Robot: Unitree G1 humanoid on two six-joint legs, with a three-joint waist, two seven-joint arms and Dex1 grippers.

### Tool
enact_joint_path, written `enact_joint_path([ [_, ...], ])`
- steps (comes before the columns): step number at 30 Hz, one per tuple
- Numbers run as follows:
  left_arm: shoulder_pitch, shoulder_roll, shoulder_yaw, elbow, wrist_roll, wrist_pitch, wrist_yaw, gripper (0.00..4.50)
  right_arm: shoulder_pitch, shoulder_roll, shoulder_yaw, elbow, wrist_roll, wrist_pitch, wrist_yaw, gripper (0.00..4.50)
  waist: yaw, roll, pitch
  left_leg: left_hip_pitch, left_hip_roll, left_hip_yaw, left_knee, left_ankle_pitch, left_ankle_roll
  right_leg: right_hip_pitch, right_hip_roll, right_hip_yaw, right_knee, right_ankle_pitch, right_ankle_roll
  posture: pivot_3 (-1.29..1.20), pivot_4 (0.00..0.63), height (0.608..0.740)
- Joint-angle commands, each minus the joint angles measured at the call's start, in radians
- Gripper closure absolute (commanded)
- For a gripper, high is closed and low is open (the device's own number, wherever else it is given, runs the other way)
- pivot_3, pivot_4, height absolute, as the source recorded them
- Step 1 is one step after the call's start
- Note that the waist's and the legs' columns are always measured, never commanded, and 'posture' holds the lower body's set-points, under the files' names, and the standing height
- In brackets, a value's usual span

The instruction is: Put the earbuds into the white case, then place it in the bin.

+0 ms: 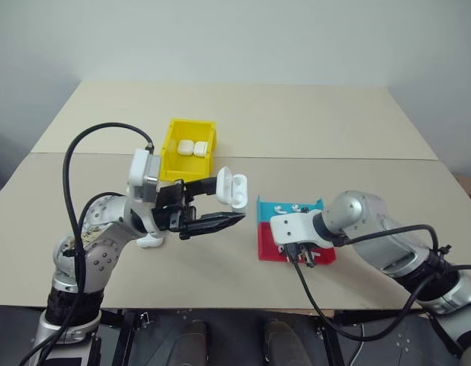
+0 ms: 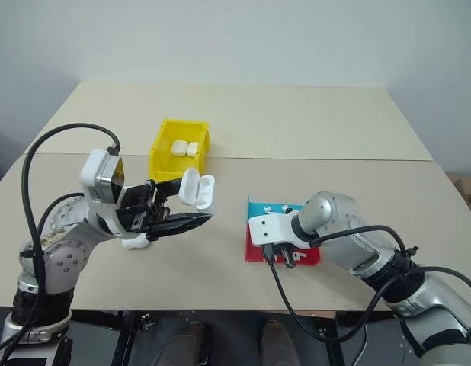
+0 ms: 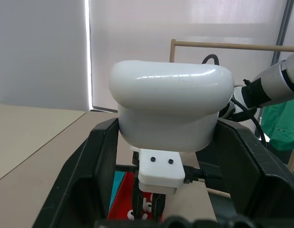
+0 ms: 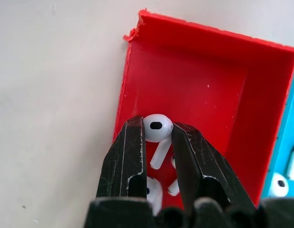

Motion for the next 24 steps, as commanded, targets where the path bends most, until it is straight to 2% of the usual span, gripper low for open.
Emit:
enact_joint_path([
  [1, -0.039, 0.011, 0.013, 0.002, -0.019, -0.001, -0.022, 1.72, 0.042, 0.030, -0.242, -0.128, 0.154, 0.091, -0.043, 3.88, 0.001, 0.000, 0.000, 0.000, 0.000, 0.000, 0.000, 0.000, 0.000, 0.000, 0.000, 0.000, 0.000, 0.000, 0.000, 0.00, 0.150, 0.740],
  [3, -0.058, 0.010, 0.009, 0.022, -0.016, -0.002, -0.034, 1.72, 0.093, 0.099, -0.400, -0.177, 0.249, 0.107, -0.106, 3.88, 0.001, 0.000, 0.000, 0.000, 0.000, -0.001, 0.000, 0.000, 0.000, 0.000, 0.000, 0.000, 0.000, 0.000, 0.000, 0.00, 0.150, 0.740],
  [6, -0.116, -0.001, -0.023, 0.075, 0.007, 0.000, -0.055, 1.72, 0.211, 0.288, -0.701, -0.303, 0.414, 0.093, -0.252, 3.88, 0.007, 0.000, 0.000, 0.000, 0.000, -0.002, 0.000, 0.000, 0.000, 0.002, 0.000, -0.002, -0.001, 0.000, 0.000, 0.00, 0.150, 0.740],
  [11, -0.182, 0.000, -0.061, 0.139, 0.021, 0.028, -0.077, 1.72, 0.261, 0.393, -0.879, -0.416, 0.621, 0.173, -0.390, 3.88, 0.002, 0.000, 0.000, 0.000, -0.001, -0.002, 0.000, 0.000, 0.000, 0.002, 0.000, -0.001, 0.000, 0.000, 0.001, 0.00, 0.150, 0.740],
  [14, -0.215, -0.015, -0.094, 0.184, 0.049, 0.018, -0.111, 1.72, 0.242, 0.467, -0.930, -0.458, 0.742, 0.209, -0.525, 3.88, -0.004, 0.000, 0.000, 0.000, 0.000, -0.003, -0.001, 0.000, 0.000, 0.001, 0.001, -0.002, 0.000, 0.000, 0.000, 0.00, 0.150, 0.740],
  [19, -0.259, -0.040, -0.124, 0.218, 0.074, 0.017, -0.139, 1.72, 0.208, 0.527, -0.942, -0.486, 0.923, 0.233, -0.707, 3.88, -0.009, 0.001, 0.000, 0.000, 0.000, -0.003, -0.001, 0.000, 0.000, 0.000, 0.001, -0.001, 0.000, 0.000, 0.000, 0.00, 0.150, 0.740],
  [24, -0.294, -0.069, -0.159, 0.232, 0.130, 0.010, -0.123, 1.72, 0.211, 0.521, -0.907, -0.499, 1.079, 0.217, -0.823, 3.88, -0.004, 0.001, 0.000, 0.000, -0.001, -0.003, -0.001, 0.000, 0.000, 0.001, 0.000, -0.001, 0.000, 0.000, 0.000, 0.00, 0.150, 0.740],
])
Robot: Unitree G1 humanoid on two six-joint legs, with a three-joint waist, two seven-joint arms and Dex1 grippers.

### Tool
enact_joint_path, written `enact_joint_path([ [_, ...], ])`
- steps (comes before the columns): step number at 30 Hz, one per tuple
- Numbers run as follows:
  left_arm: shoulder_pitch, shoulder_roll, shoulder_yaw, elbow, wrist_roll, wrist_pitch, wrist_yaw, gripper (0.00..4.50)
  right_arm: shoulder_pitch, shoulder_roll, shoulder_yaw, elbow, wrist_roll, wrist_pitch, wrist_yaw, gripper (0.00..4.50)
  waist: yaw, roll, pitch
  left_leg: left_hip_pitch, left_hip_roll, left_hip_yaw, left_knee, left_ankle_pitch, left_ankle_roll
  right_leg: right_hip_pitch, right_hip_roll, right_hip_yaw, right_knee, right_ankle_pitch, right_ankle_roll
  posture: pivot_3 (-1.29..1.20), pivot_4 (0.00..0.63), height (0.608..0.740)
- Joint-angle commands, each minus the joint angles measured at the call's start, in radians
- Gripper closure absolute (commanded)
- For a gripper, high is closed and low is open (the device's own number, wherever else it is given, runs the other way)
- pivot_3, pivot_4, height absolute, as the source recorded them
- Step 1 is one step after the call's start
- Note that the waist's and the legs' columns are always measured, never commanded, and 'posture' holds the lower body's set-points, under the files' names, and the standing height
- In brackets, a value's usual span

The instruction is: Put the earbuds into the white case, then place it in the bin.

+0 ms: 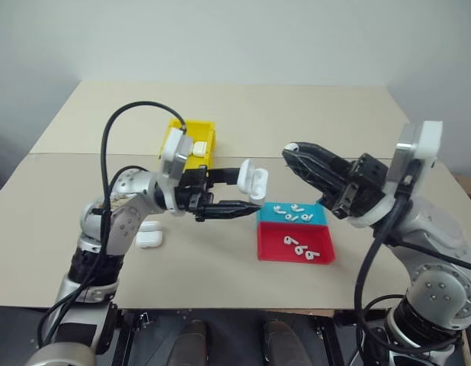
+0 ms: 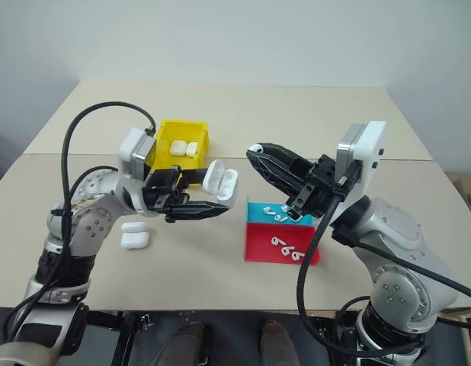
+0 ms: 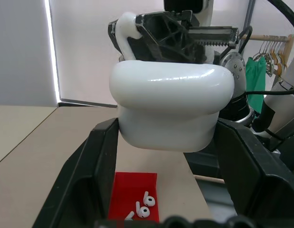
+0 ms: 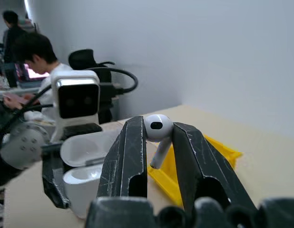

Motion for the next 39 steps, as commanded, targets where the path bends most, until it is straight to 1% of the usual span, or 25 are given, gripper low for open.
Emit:
enact_joint_path([
  [1, -0.025, -0.021, -0.021, -0.005, 0.043, -0.022, 0.010, 1.72, -0.009, -0.015, 0.015, -0.038, 0.126, -0.021, -0.080, 3.88, 0.001, 0.000, 0.000, 0.000, 0.000, 0.000, 0.000, 0.000, 0.000, 0.000, 0.000, 0.000, 0.000, 0.000, 0.000, 0.00, 0.150, 0.740],
  [8, -0.025, -0.057, -0.015, -0.038, 0.067, -0.014, 0.062, 1.72, 0.002, -0.078, 0.046, -0.035, 0.245, -0.079, -0.159, 3.88, 0.000, 0.000, 0.000, 0.000, 0.000, 0.000, 0.000, 0.000, 0.000, 0.000, 0.000, 0.000, 0.000, 0.000, 0.000, 0.00, 0.150, 0.740],
  [13, -0.010, -0.056, -0.006, -0.069, 0.051, -0.003, 0.078, 1.72, 0.032, -0.145, 0.066, -0.028, 0.264, -0.117, -0.164, 3.88, 0.001, 0.000, 0.000, 0.000, 0.000, 0.000, 0.000, 0.000, 0.000, 0.000, 0.000, 0.000, 0.000, 0.000, 0.000, 0.00, 0.150, 0.740],
  [19, -0.005, -0.051, 0.004, -0.082, 0.042, -0.003, 0.078, 1.72, 0.046, -0.190, 0.118, -0.002, 0.208, -0.171, -0.167, 3.88, 0.000, 0.000, 0.000, 0.000, 0.000, 0.000, 0.000, 0.000, 0.000, 0.000, 0.000, 0.000, 0.000, 0.000, 0.000, 0.00, 0.150, 0.740],
  [30, 0.006, -0.047, 0.010, -0.099, 0.041, -0.011, 0.081, 1.72, 0.054, -0.260, 0.162, 0.039, 0.141, -0.228, -0.150, 3.88, 0.002, 0.000, 0.000, 0.000, 0.000, 0.000, 0.000, 0.000, 0.000, 0.000, 0.000, 0.000, 0.000, 0.000, 0.000, 0.00, 0.150, 0.740],
  [39, 0.013, -0.053, 0.009, -0.104, 0.054, -0.029, 0.089, 1.72, 0.066, -0.335, 0.209, 0.057, 0.056, -0.250, -0.084, 3.88, 0.002, 0.000, 0.000, 0.000, 0.000, 0.000, 0.000, 0.000, 0.000, 0.000, 0.000, 0.000, 0.000, 0.000, 0.000, 0.00, 0.150, 0.740],
])
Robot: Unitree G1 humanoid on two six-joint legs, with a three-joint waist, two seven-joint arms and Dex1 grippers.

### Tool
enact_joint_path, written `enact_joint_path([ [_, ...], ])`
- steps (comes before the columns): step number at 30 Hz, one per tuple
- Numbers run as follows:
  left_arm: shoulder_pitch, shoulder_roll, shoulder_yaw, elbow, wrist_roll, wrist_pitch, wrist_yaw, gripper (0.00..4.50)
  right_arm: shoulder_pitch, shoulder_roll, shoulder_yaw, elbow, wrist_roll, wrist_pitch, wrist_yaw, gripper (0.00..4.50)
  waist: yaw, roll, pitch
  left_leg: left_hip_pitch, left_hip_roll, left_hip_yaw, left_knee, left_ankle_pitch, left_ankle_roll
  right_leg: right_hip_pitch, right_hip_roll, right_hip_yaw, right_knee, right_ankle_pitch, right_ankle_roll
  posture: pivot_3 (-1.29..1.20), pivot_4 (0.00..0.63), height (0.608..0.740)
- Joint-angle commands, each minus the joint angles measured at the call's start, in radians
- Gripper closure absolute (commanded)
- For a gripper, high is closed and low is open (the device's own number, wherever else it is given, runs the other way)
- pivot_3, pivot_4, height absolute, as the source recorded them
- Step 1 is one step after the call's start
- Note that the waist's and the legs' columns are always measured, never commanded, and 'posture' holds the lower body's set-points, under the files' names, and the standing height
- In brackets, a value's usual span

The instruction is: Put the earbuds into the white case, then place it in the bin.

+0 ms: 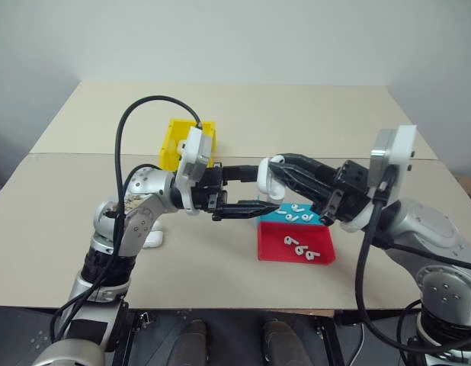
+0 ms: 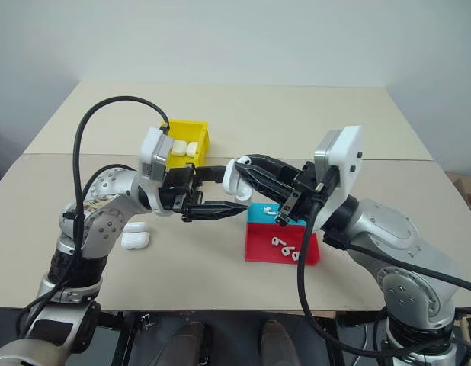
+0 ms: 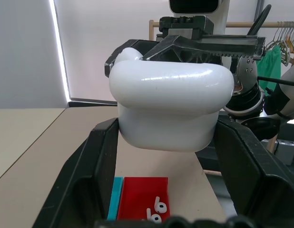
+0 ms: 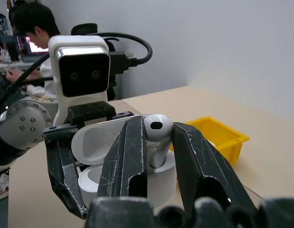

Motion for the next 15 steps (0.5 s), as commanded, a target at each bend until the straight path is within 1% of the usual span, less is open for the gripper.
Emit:
enact_joint_path([
  [1, -0.006, -0.003, 0.032, -0.036, -0.007, -0.030, 0.009, 1.72, 0.008, -0.029, 0.013, -0.002, -0.040, -0.030, 0.030, 3.88, 0.000, 0.000, 0.000, 0.000, 0.000, 0.000, 0.000, 0.000, 0.000, 0.000, 0.000, 0.000, 0.000, 0.000, 0.000, 0.00, 0.150, 0.740],
  [7, -0.005, -0.008, 0.036, -0.033, -0.003, -0.036, 0.012, 1.72, 0.011, -0.046, 0.026, 0.008, -0.064, -0.048, 0.058, 3.88, 0.001, 0.000, 0.000, 0.000, 0.000, 0.000, 0.000, 0.000, 0.000, 0.000, 0.000, 0.000, 0.000, 0.000, 0.000, 0.00, 0.150, 0.740],
  [9, -0.004, -0.011, 0.036, -0.033, -0.002, -0.039, 0.017, 1.72, 0.019, -0.057, 0.023, 0.007, -0.065, -0.053, 0.075, 3.12, 0.001, 0.000, 0.000, 0.000, 0.000, 0.000, 0.000, 0.000, 0.000, 0.000, 0.000, 0.000, 0.000, 0.000, 0.000, 0.00, 0.150, 0.740],
  [13, -0.007, -0.017, 0.038, -0.024, 0.009, -0.046, 0.023, 1.72, 0.027, -0.071, 0.015, 0.008, -0.052, -0.064, 0.099, 1.92, 0.002, 0.000, 0.000, 0.000, 0.000, 0.000, 0.000, 0.000, 0.000, 0.000, 0.000, 0.000, 0.000, 0.000, 0.000, 0.00, 0.150, 0.740],
  [15, -0.008, -0.018, 0.039, -0.020, 0.013, -0.048, 0.023, 1.72, 0.029, -0.073, 0.014, 0.009, -0.052, -0.068, 0.103, 1.23, 0.002, 0.000, 0.000, 0.000, 0.000, 0.000, 0.000, 0.000, 0.000, 0.000, 0.000, 0.000, 0.000, 0.000, 0.000, 0.00, 0.150, 0.740],
])
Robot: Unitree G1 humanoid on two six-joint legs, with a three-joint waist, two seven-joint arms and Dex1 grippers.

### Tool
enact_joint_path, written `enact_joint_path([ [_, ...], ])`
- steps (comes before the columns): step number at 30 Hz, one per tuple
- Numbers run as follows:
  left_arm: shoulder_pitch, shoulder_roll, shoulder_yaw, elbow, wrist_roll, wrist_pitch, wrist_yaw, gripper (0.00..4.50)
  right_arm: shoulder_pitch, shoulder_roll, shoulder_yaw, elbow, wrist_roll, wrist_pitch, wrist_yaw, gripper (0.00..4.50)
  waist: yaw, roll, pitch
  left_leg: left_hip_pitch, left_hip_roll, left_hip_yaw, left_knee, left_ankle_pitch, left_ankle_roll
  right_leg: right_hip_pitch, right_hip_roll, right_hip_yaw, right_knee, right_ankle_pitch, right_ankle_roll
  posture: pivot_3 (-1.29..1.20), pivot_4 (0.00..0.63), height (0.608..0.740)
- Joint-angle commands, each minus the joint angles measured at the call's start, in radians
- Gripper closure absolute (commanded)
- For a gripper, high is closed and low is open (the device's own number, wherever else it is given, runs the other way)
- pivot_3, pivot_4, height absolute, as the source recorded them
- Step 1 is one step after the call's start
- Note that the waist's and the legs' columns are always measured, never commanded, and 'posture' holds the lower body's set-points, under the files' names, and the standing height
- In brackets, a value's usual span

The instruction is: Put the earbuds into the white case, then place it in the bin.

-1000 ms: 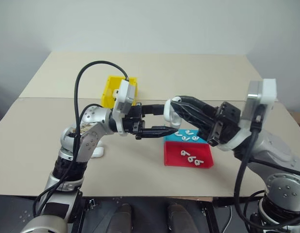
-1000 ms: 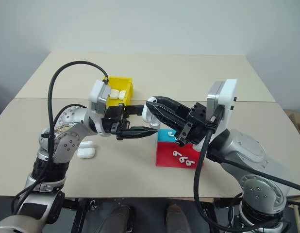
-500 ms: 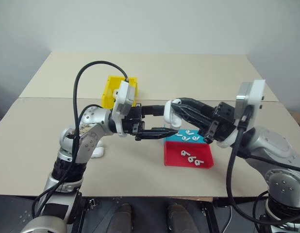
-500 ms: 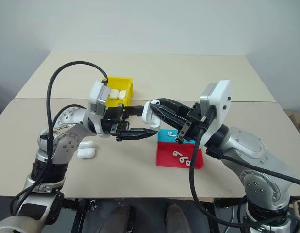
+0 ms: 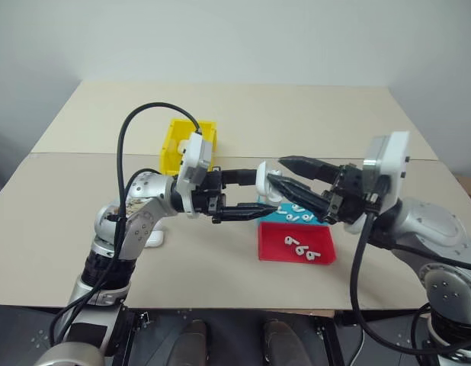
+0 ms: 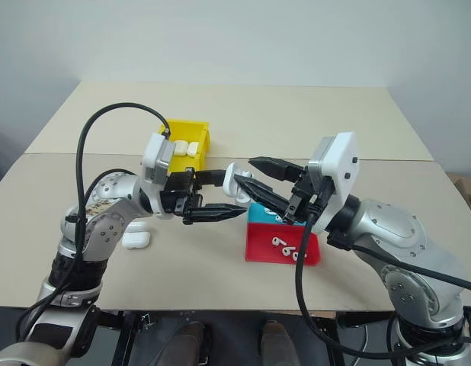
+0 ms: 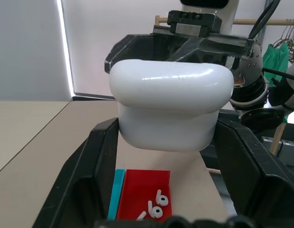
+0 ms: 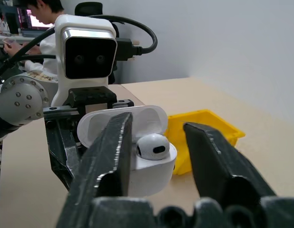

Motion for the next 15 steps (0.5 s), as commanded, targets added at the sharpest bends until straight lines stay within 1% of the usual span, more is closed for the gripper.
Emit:
enact_joint_path([
  [1, -0.022, -0.012, 0.039, -0.025, -0.013, -0.042, 0.004, 1.72, 0.006, -0.014, -0.008, -0.006, -0.001, -0.012, 0.012, 0.86, -0.001, 0.000, 0.000, 0.000, 0.000, 0.000, 0.000, 0.000, 0.000, 0.000, 0.000, 0.000, 0.000, 0.000, 0.000, 0.00, 0.150, 0.740],
  [3, -0.020, -0.011, 0.040, -0.026, -0.013, -0.041, 0.003, 1.72, -0.004, -0.012, -0.016, 0.004, -0.001, -0.015, 0.005, 0.23, -0.001, 0.000, 0.000, 0.000, 0.000, 0.000, 0.000, 0.000, 0.000, 0.000, 0.000, 0.000, 0.000, 0.000, 0.000, 0.00, 0.150, 0.740],
  [7, -0.010, -0.006, 0.042, -0.033, -0.014, -0.038, 0.005, 1.72, -0.033, -0.030, -0.072, 0.053, 0.012, -0.023, 0.004, 0.23, 0.000, 0.000, 0.000, 0.000, 0.000, 0.000, 0.000, 0.000, 0.000, 0.000, 0.000, 0.000, 0.000, 0.000, 0.000, 0.00, 0.150, 0.740],
  [11, 0.005, 0.002, 0.047, -0.046, -0.019, -0.032, 0.005, 1.72, -0.083, -0.121, -0.112, 0.147, -0.039, -0.039, 0.080, 0.23, 0.001, 0.000, 0.000, 0.000, 0.000, 0.001, 0.000, 0.000, 0.000, 0.000, 0.000, 0.000, 0.000, 0.000, 0.000, 0.00, 0.150, 0.740],
  [13, 0.009, 0.006, 0.049, -0.048, -0.020, -0.031, 0.002, 1.72, -0.126, -0.178, -0.093, 0.214, -0.085, -0.052, 0.141, 0.23, 0.001, 0.000, 0.000, 0.000, 0.000, 0.002, 0.000, 0.000, 0.000, 0.000, 0.000, 0.000, 0.000, 0.000, 0.000, 0.00, 0.150, 0.740],
  [15, 0.011, 0.008, 0.050, -0.046, -0.018, -0.033, 0.000, 1.72, -0.172, -0.258, -0.020, 0.296, -0.179, -0.071, 0.228, 0.23, 0.001, 0.000, 0.000, 0.000, 0.000, 0.004, 0.000, 0.000, 0.000, 0.000, 0.000, 0.000, 0.000, 0.000, 0.000, 0.00, 0.150, 0.740],
])
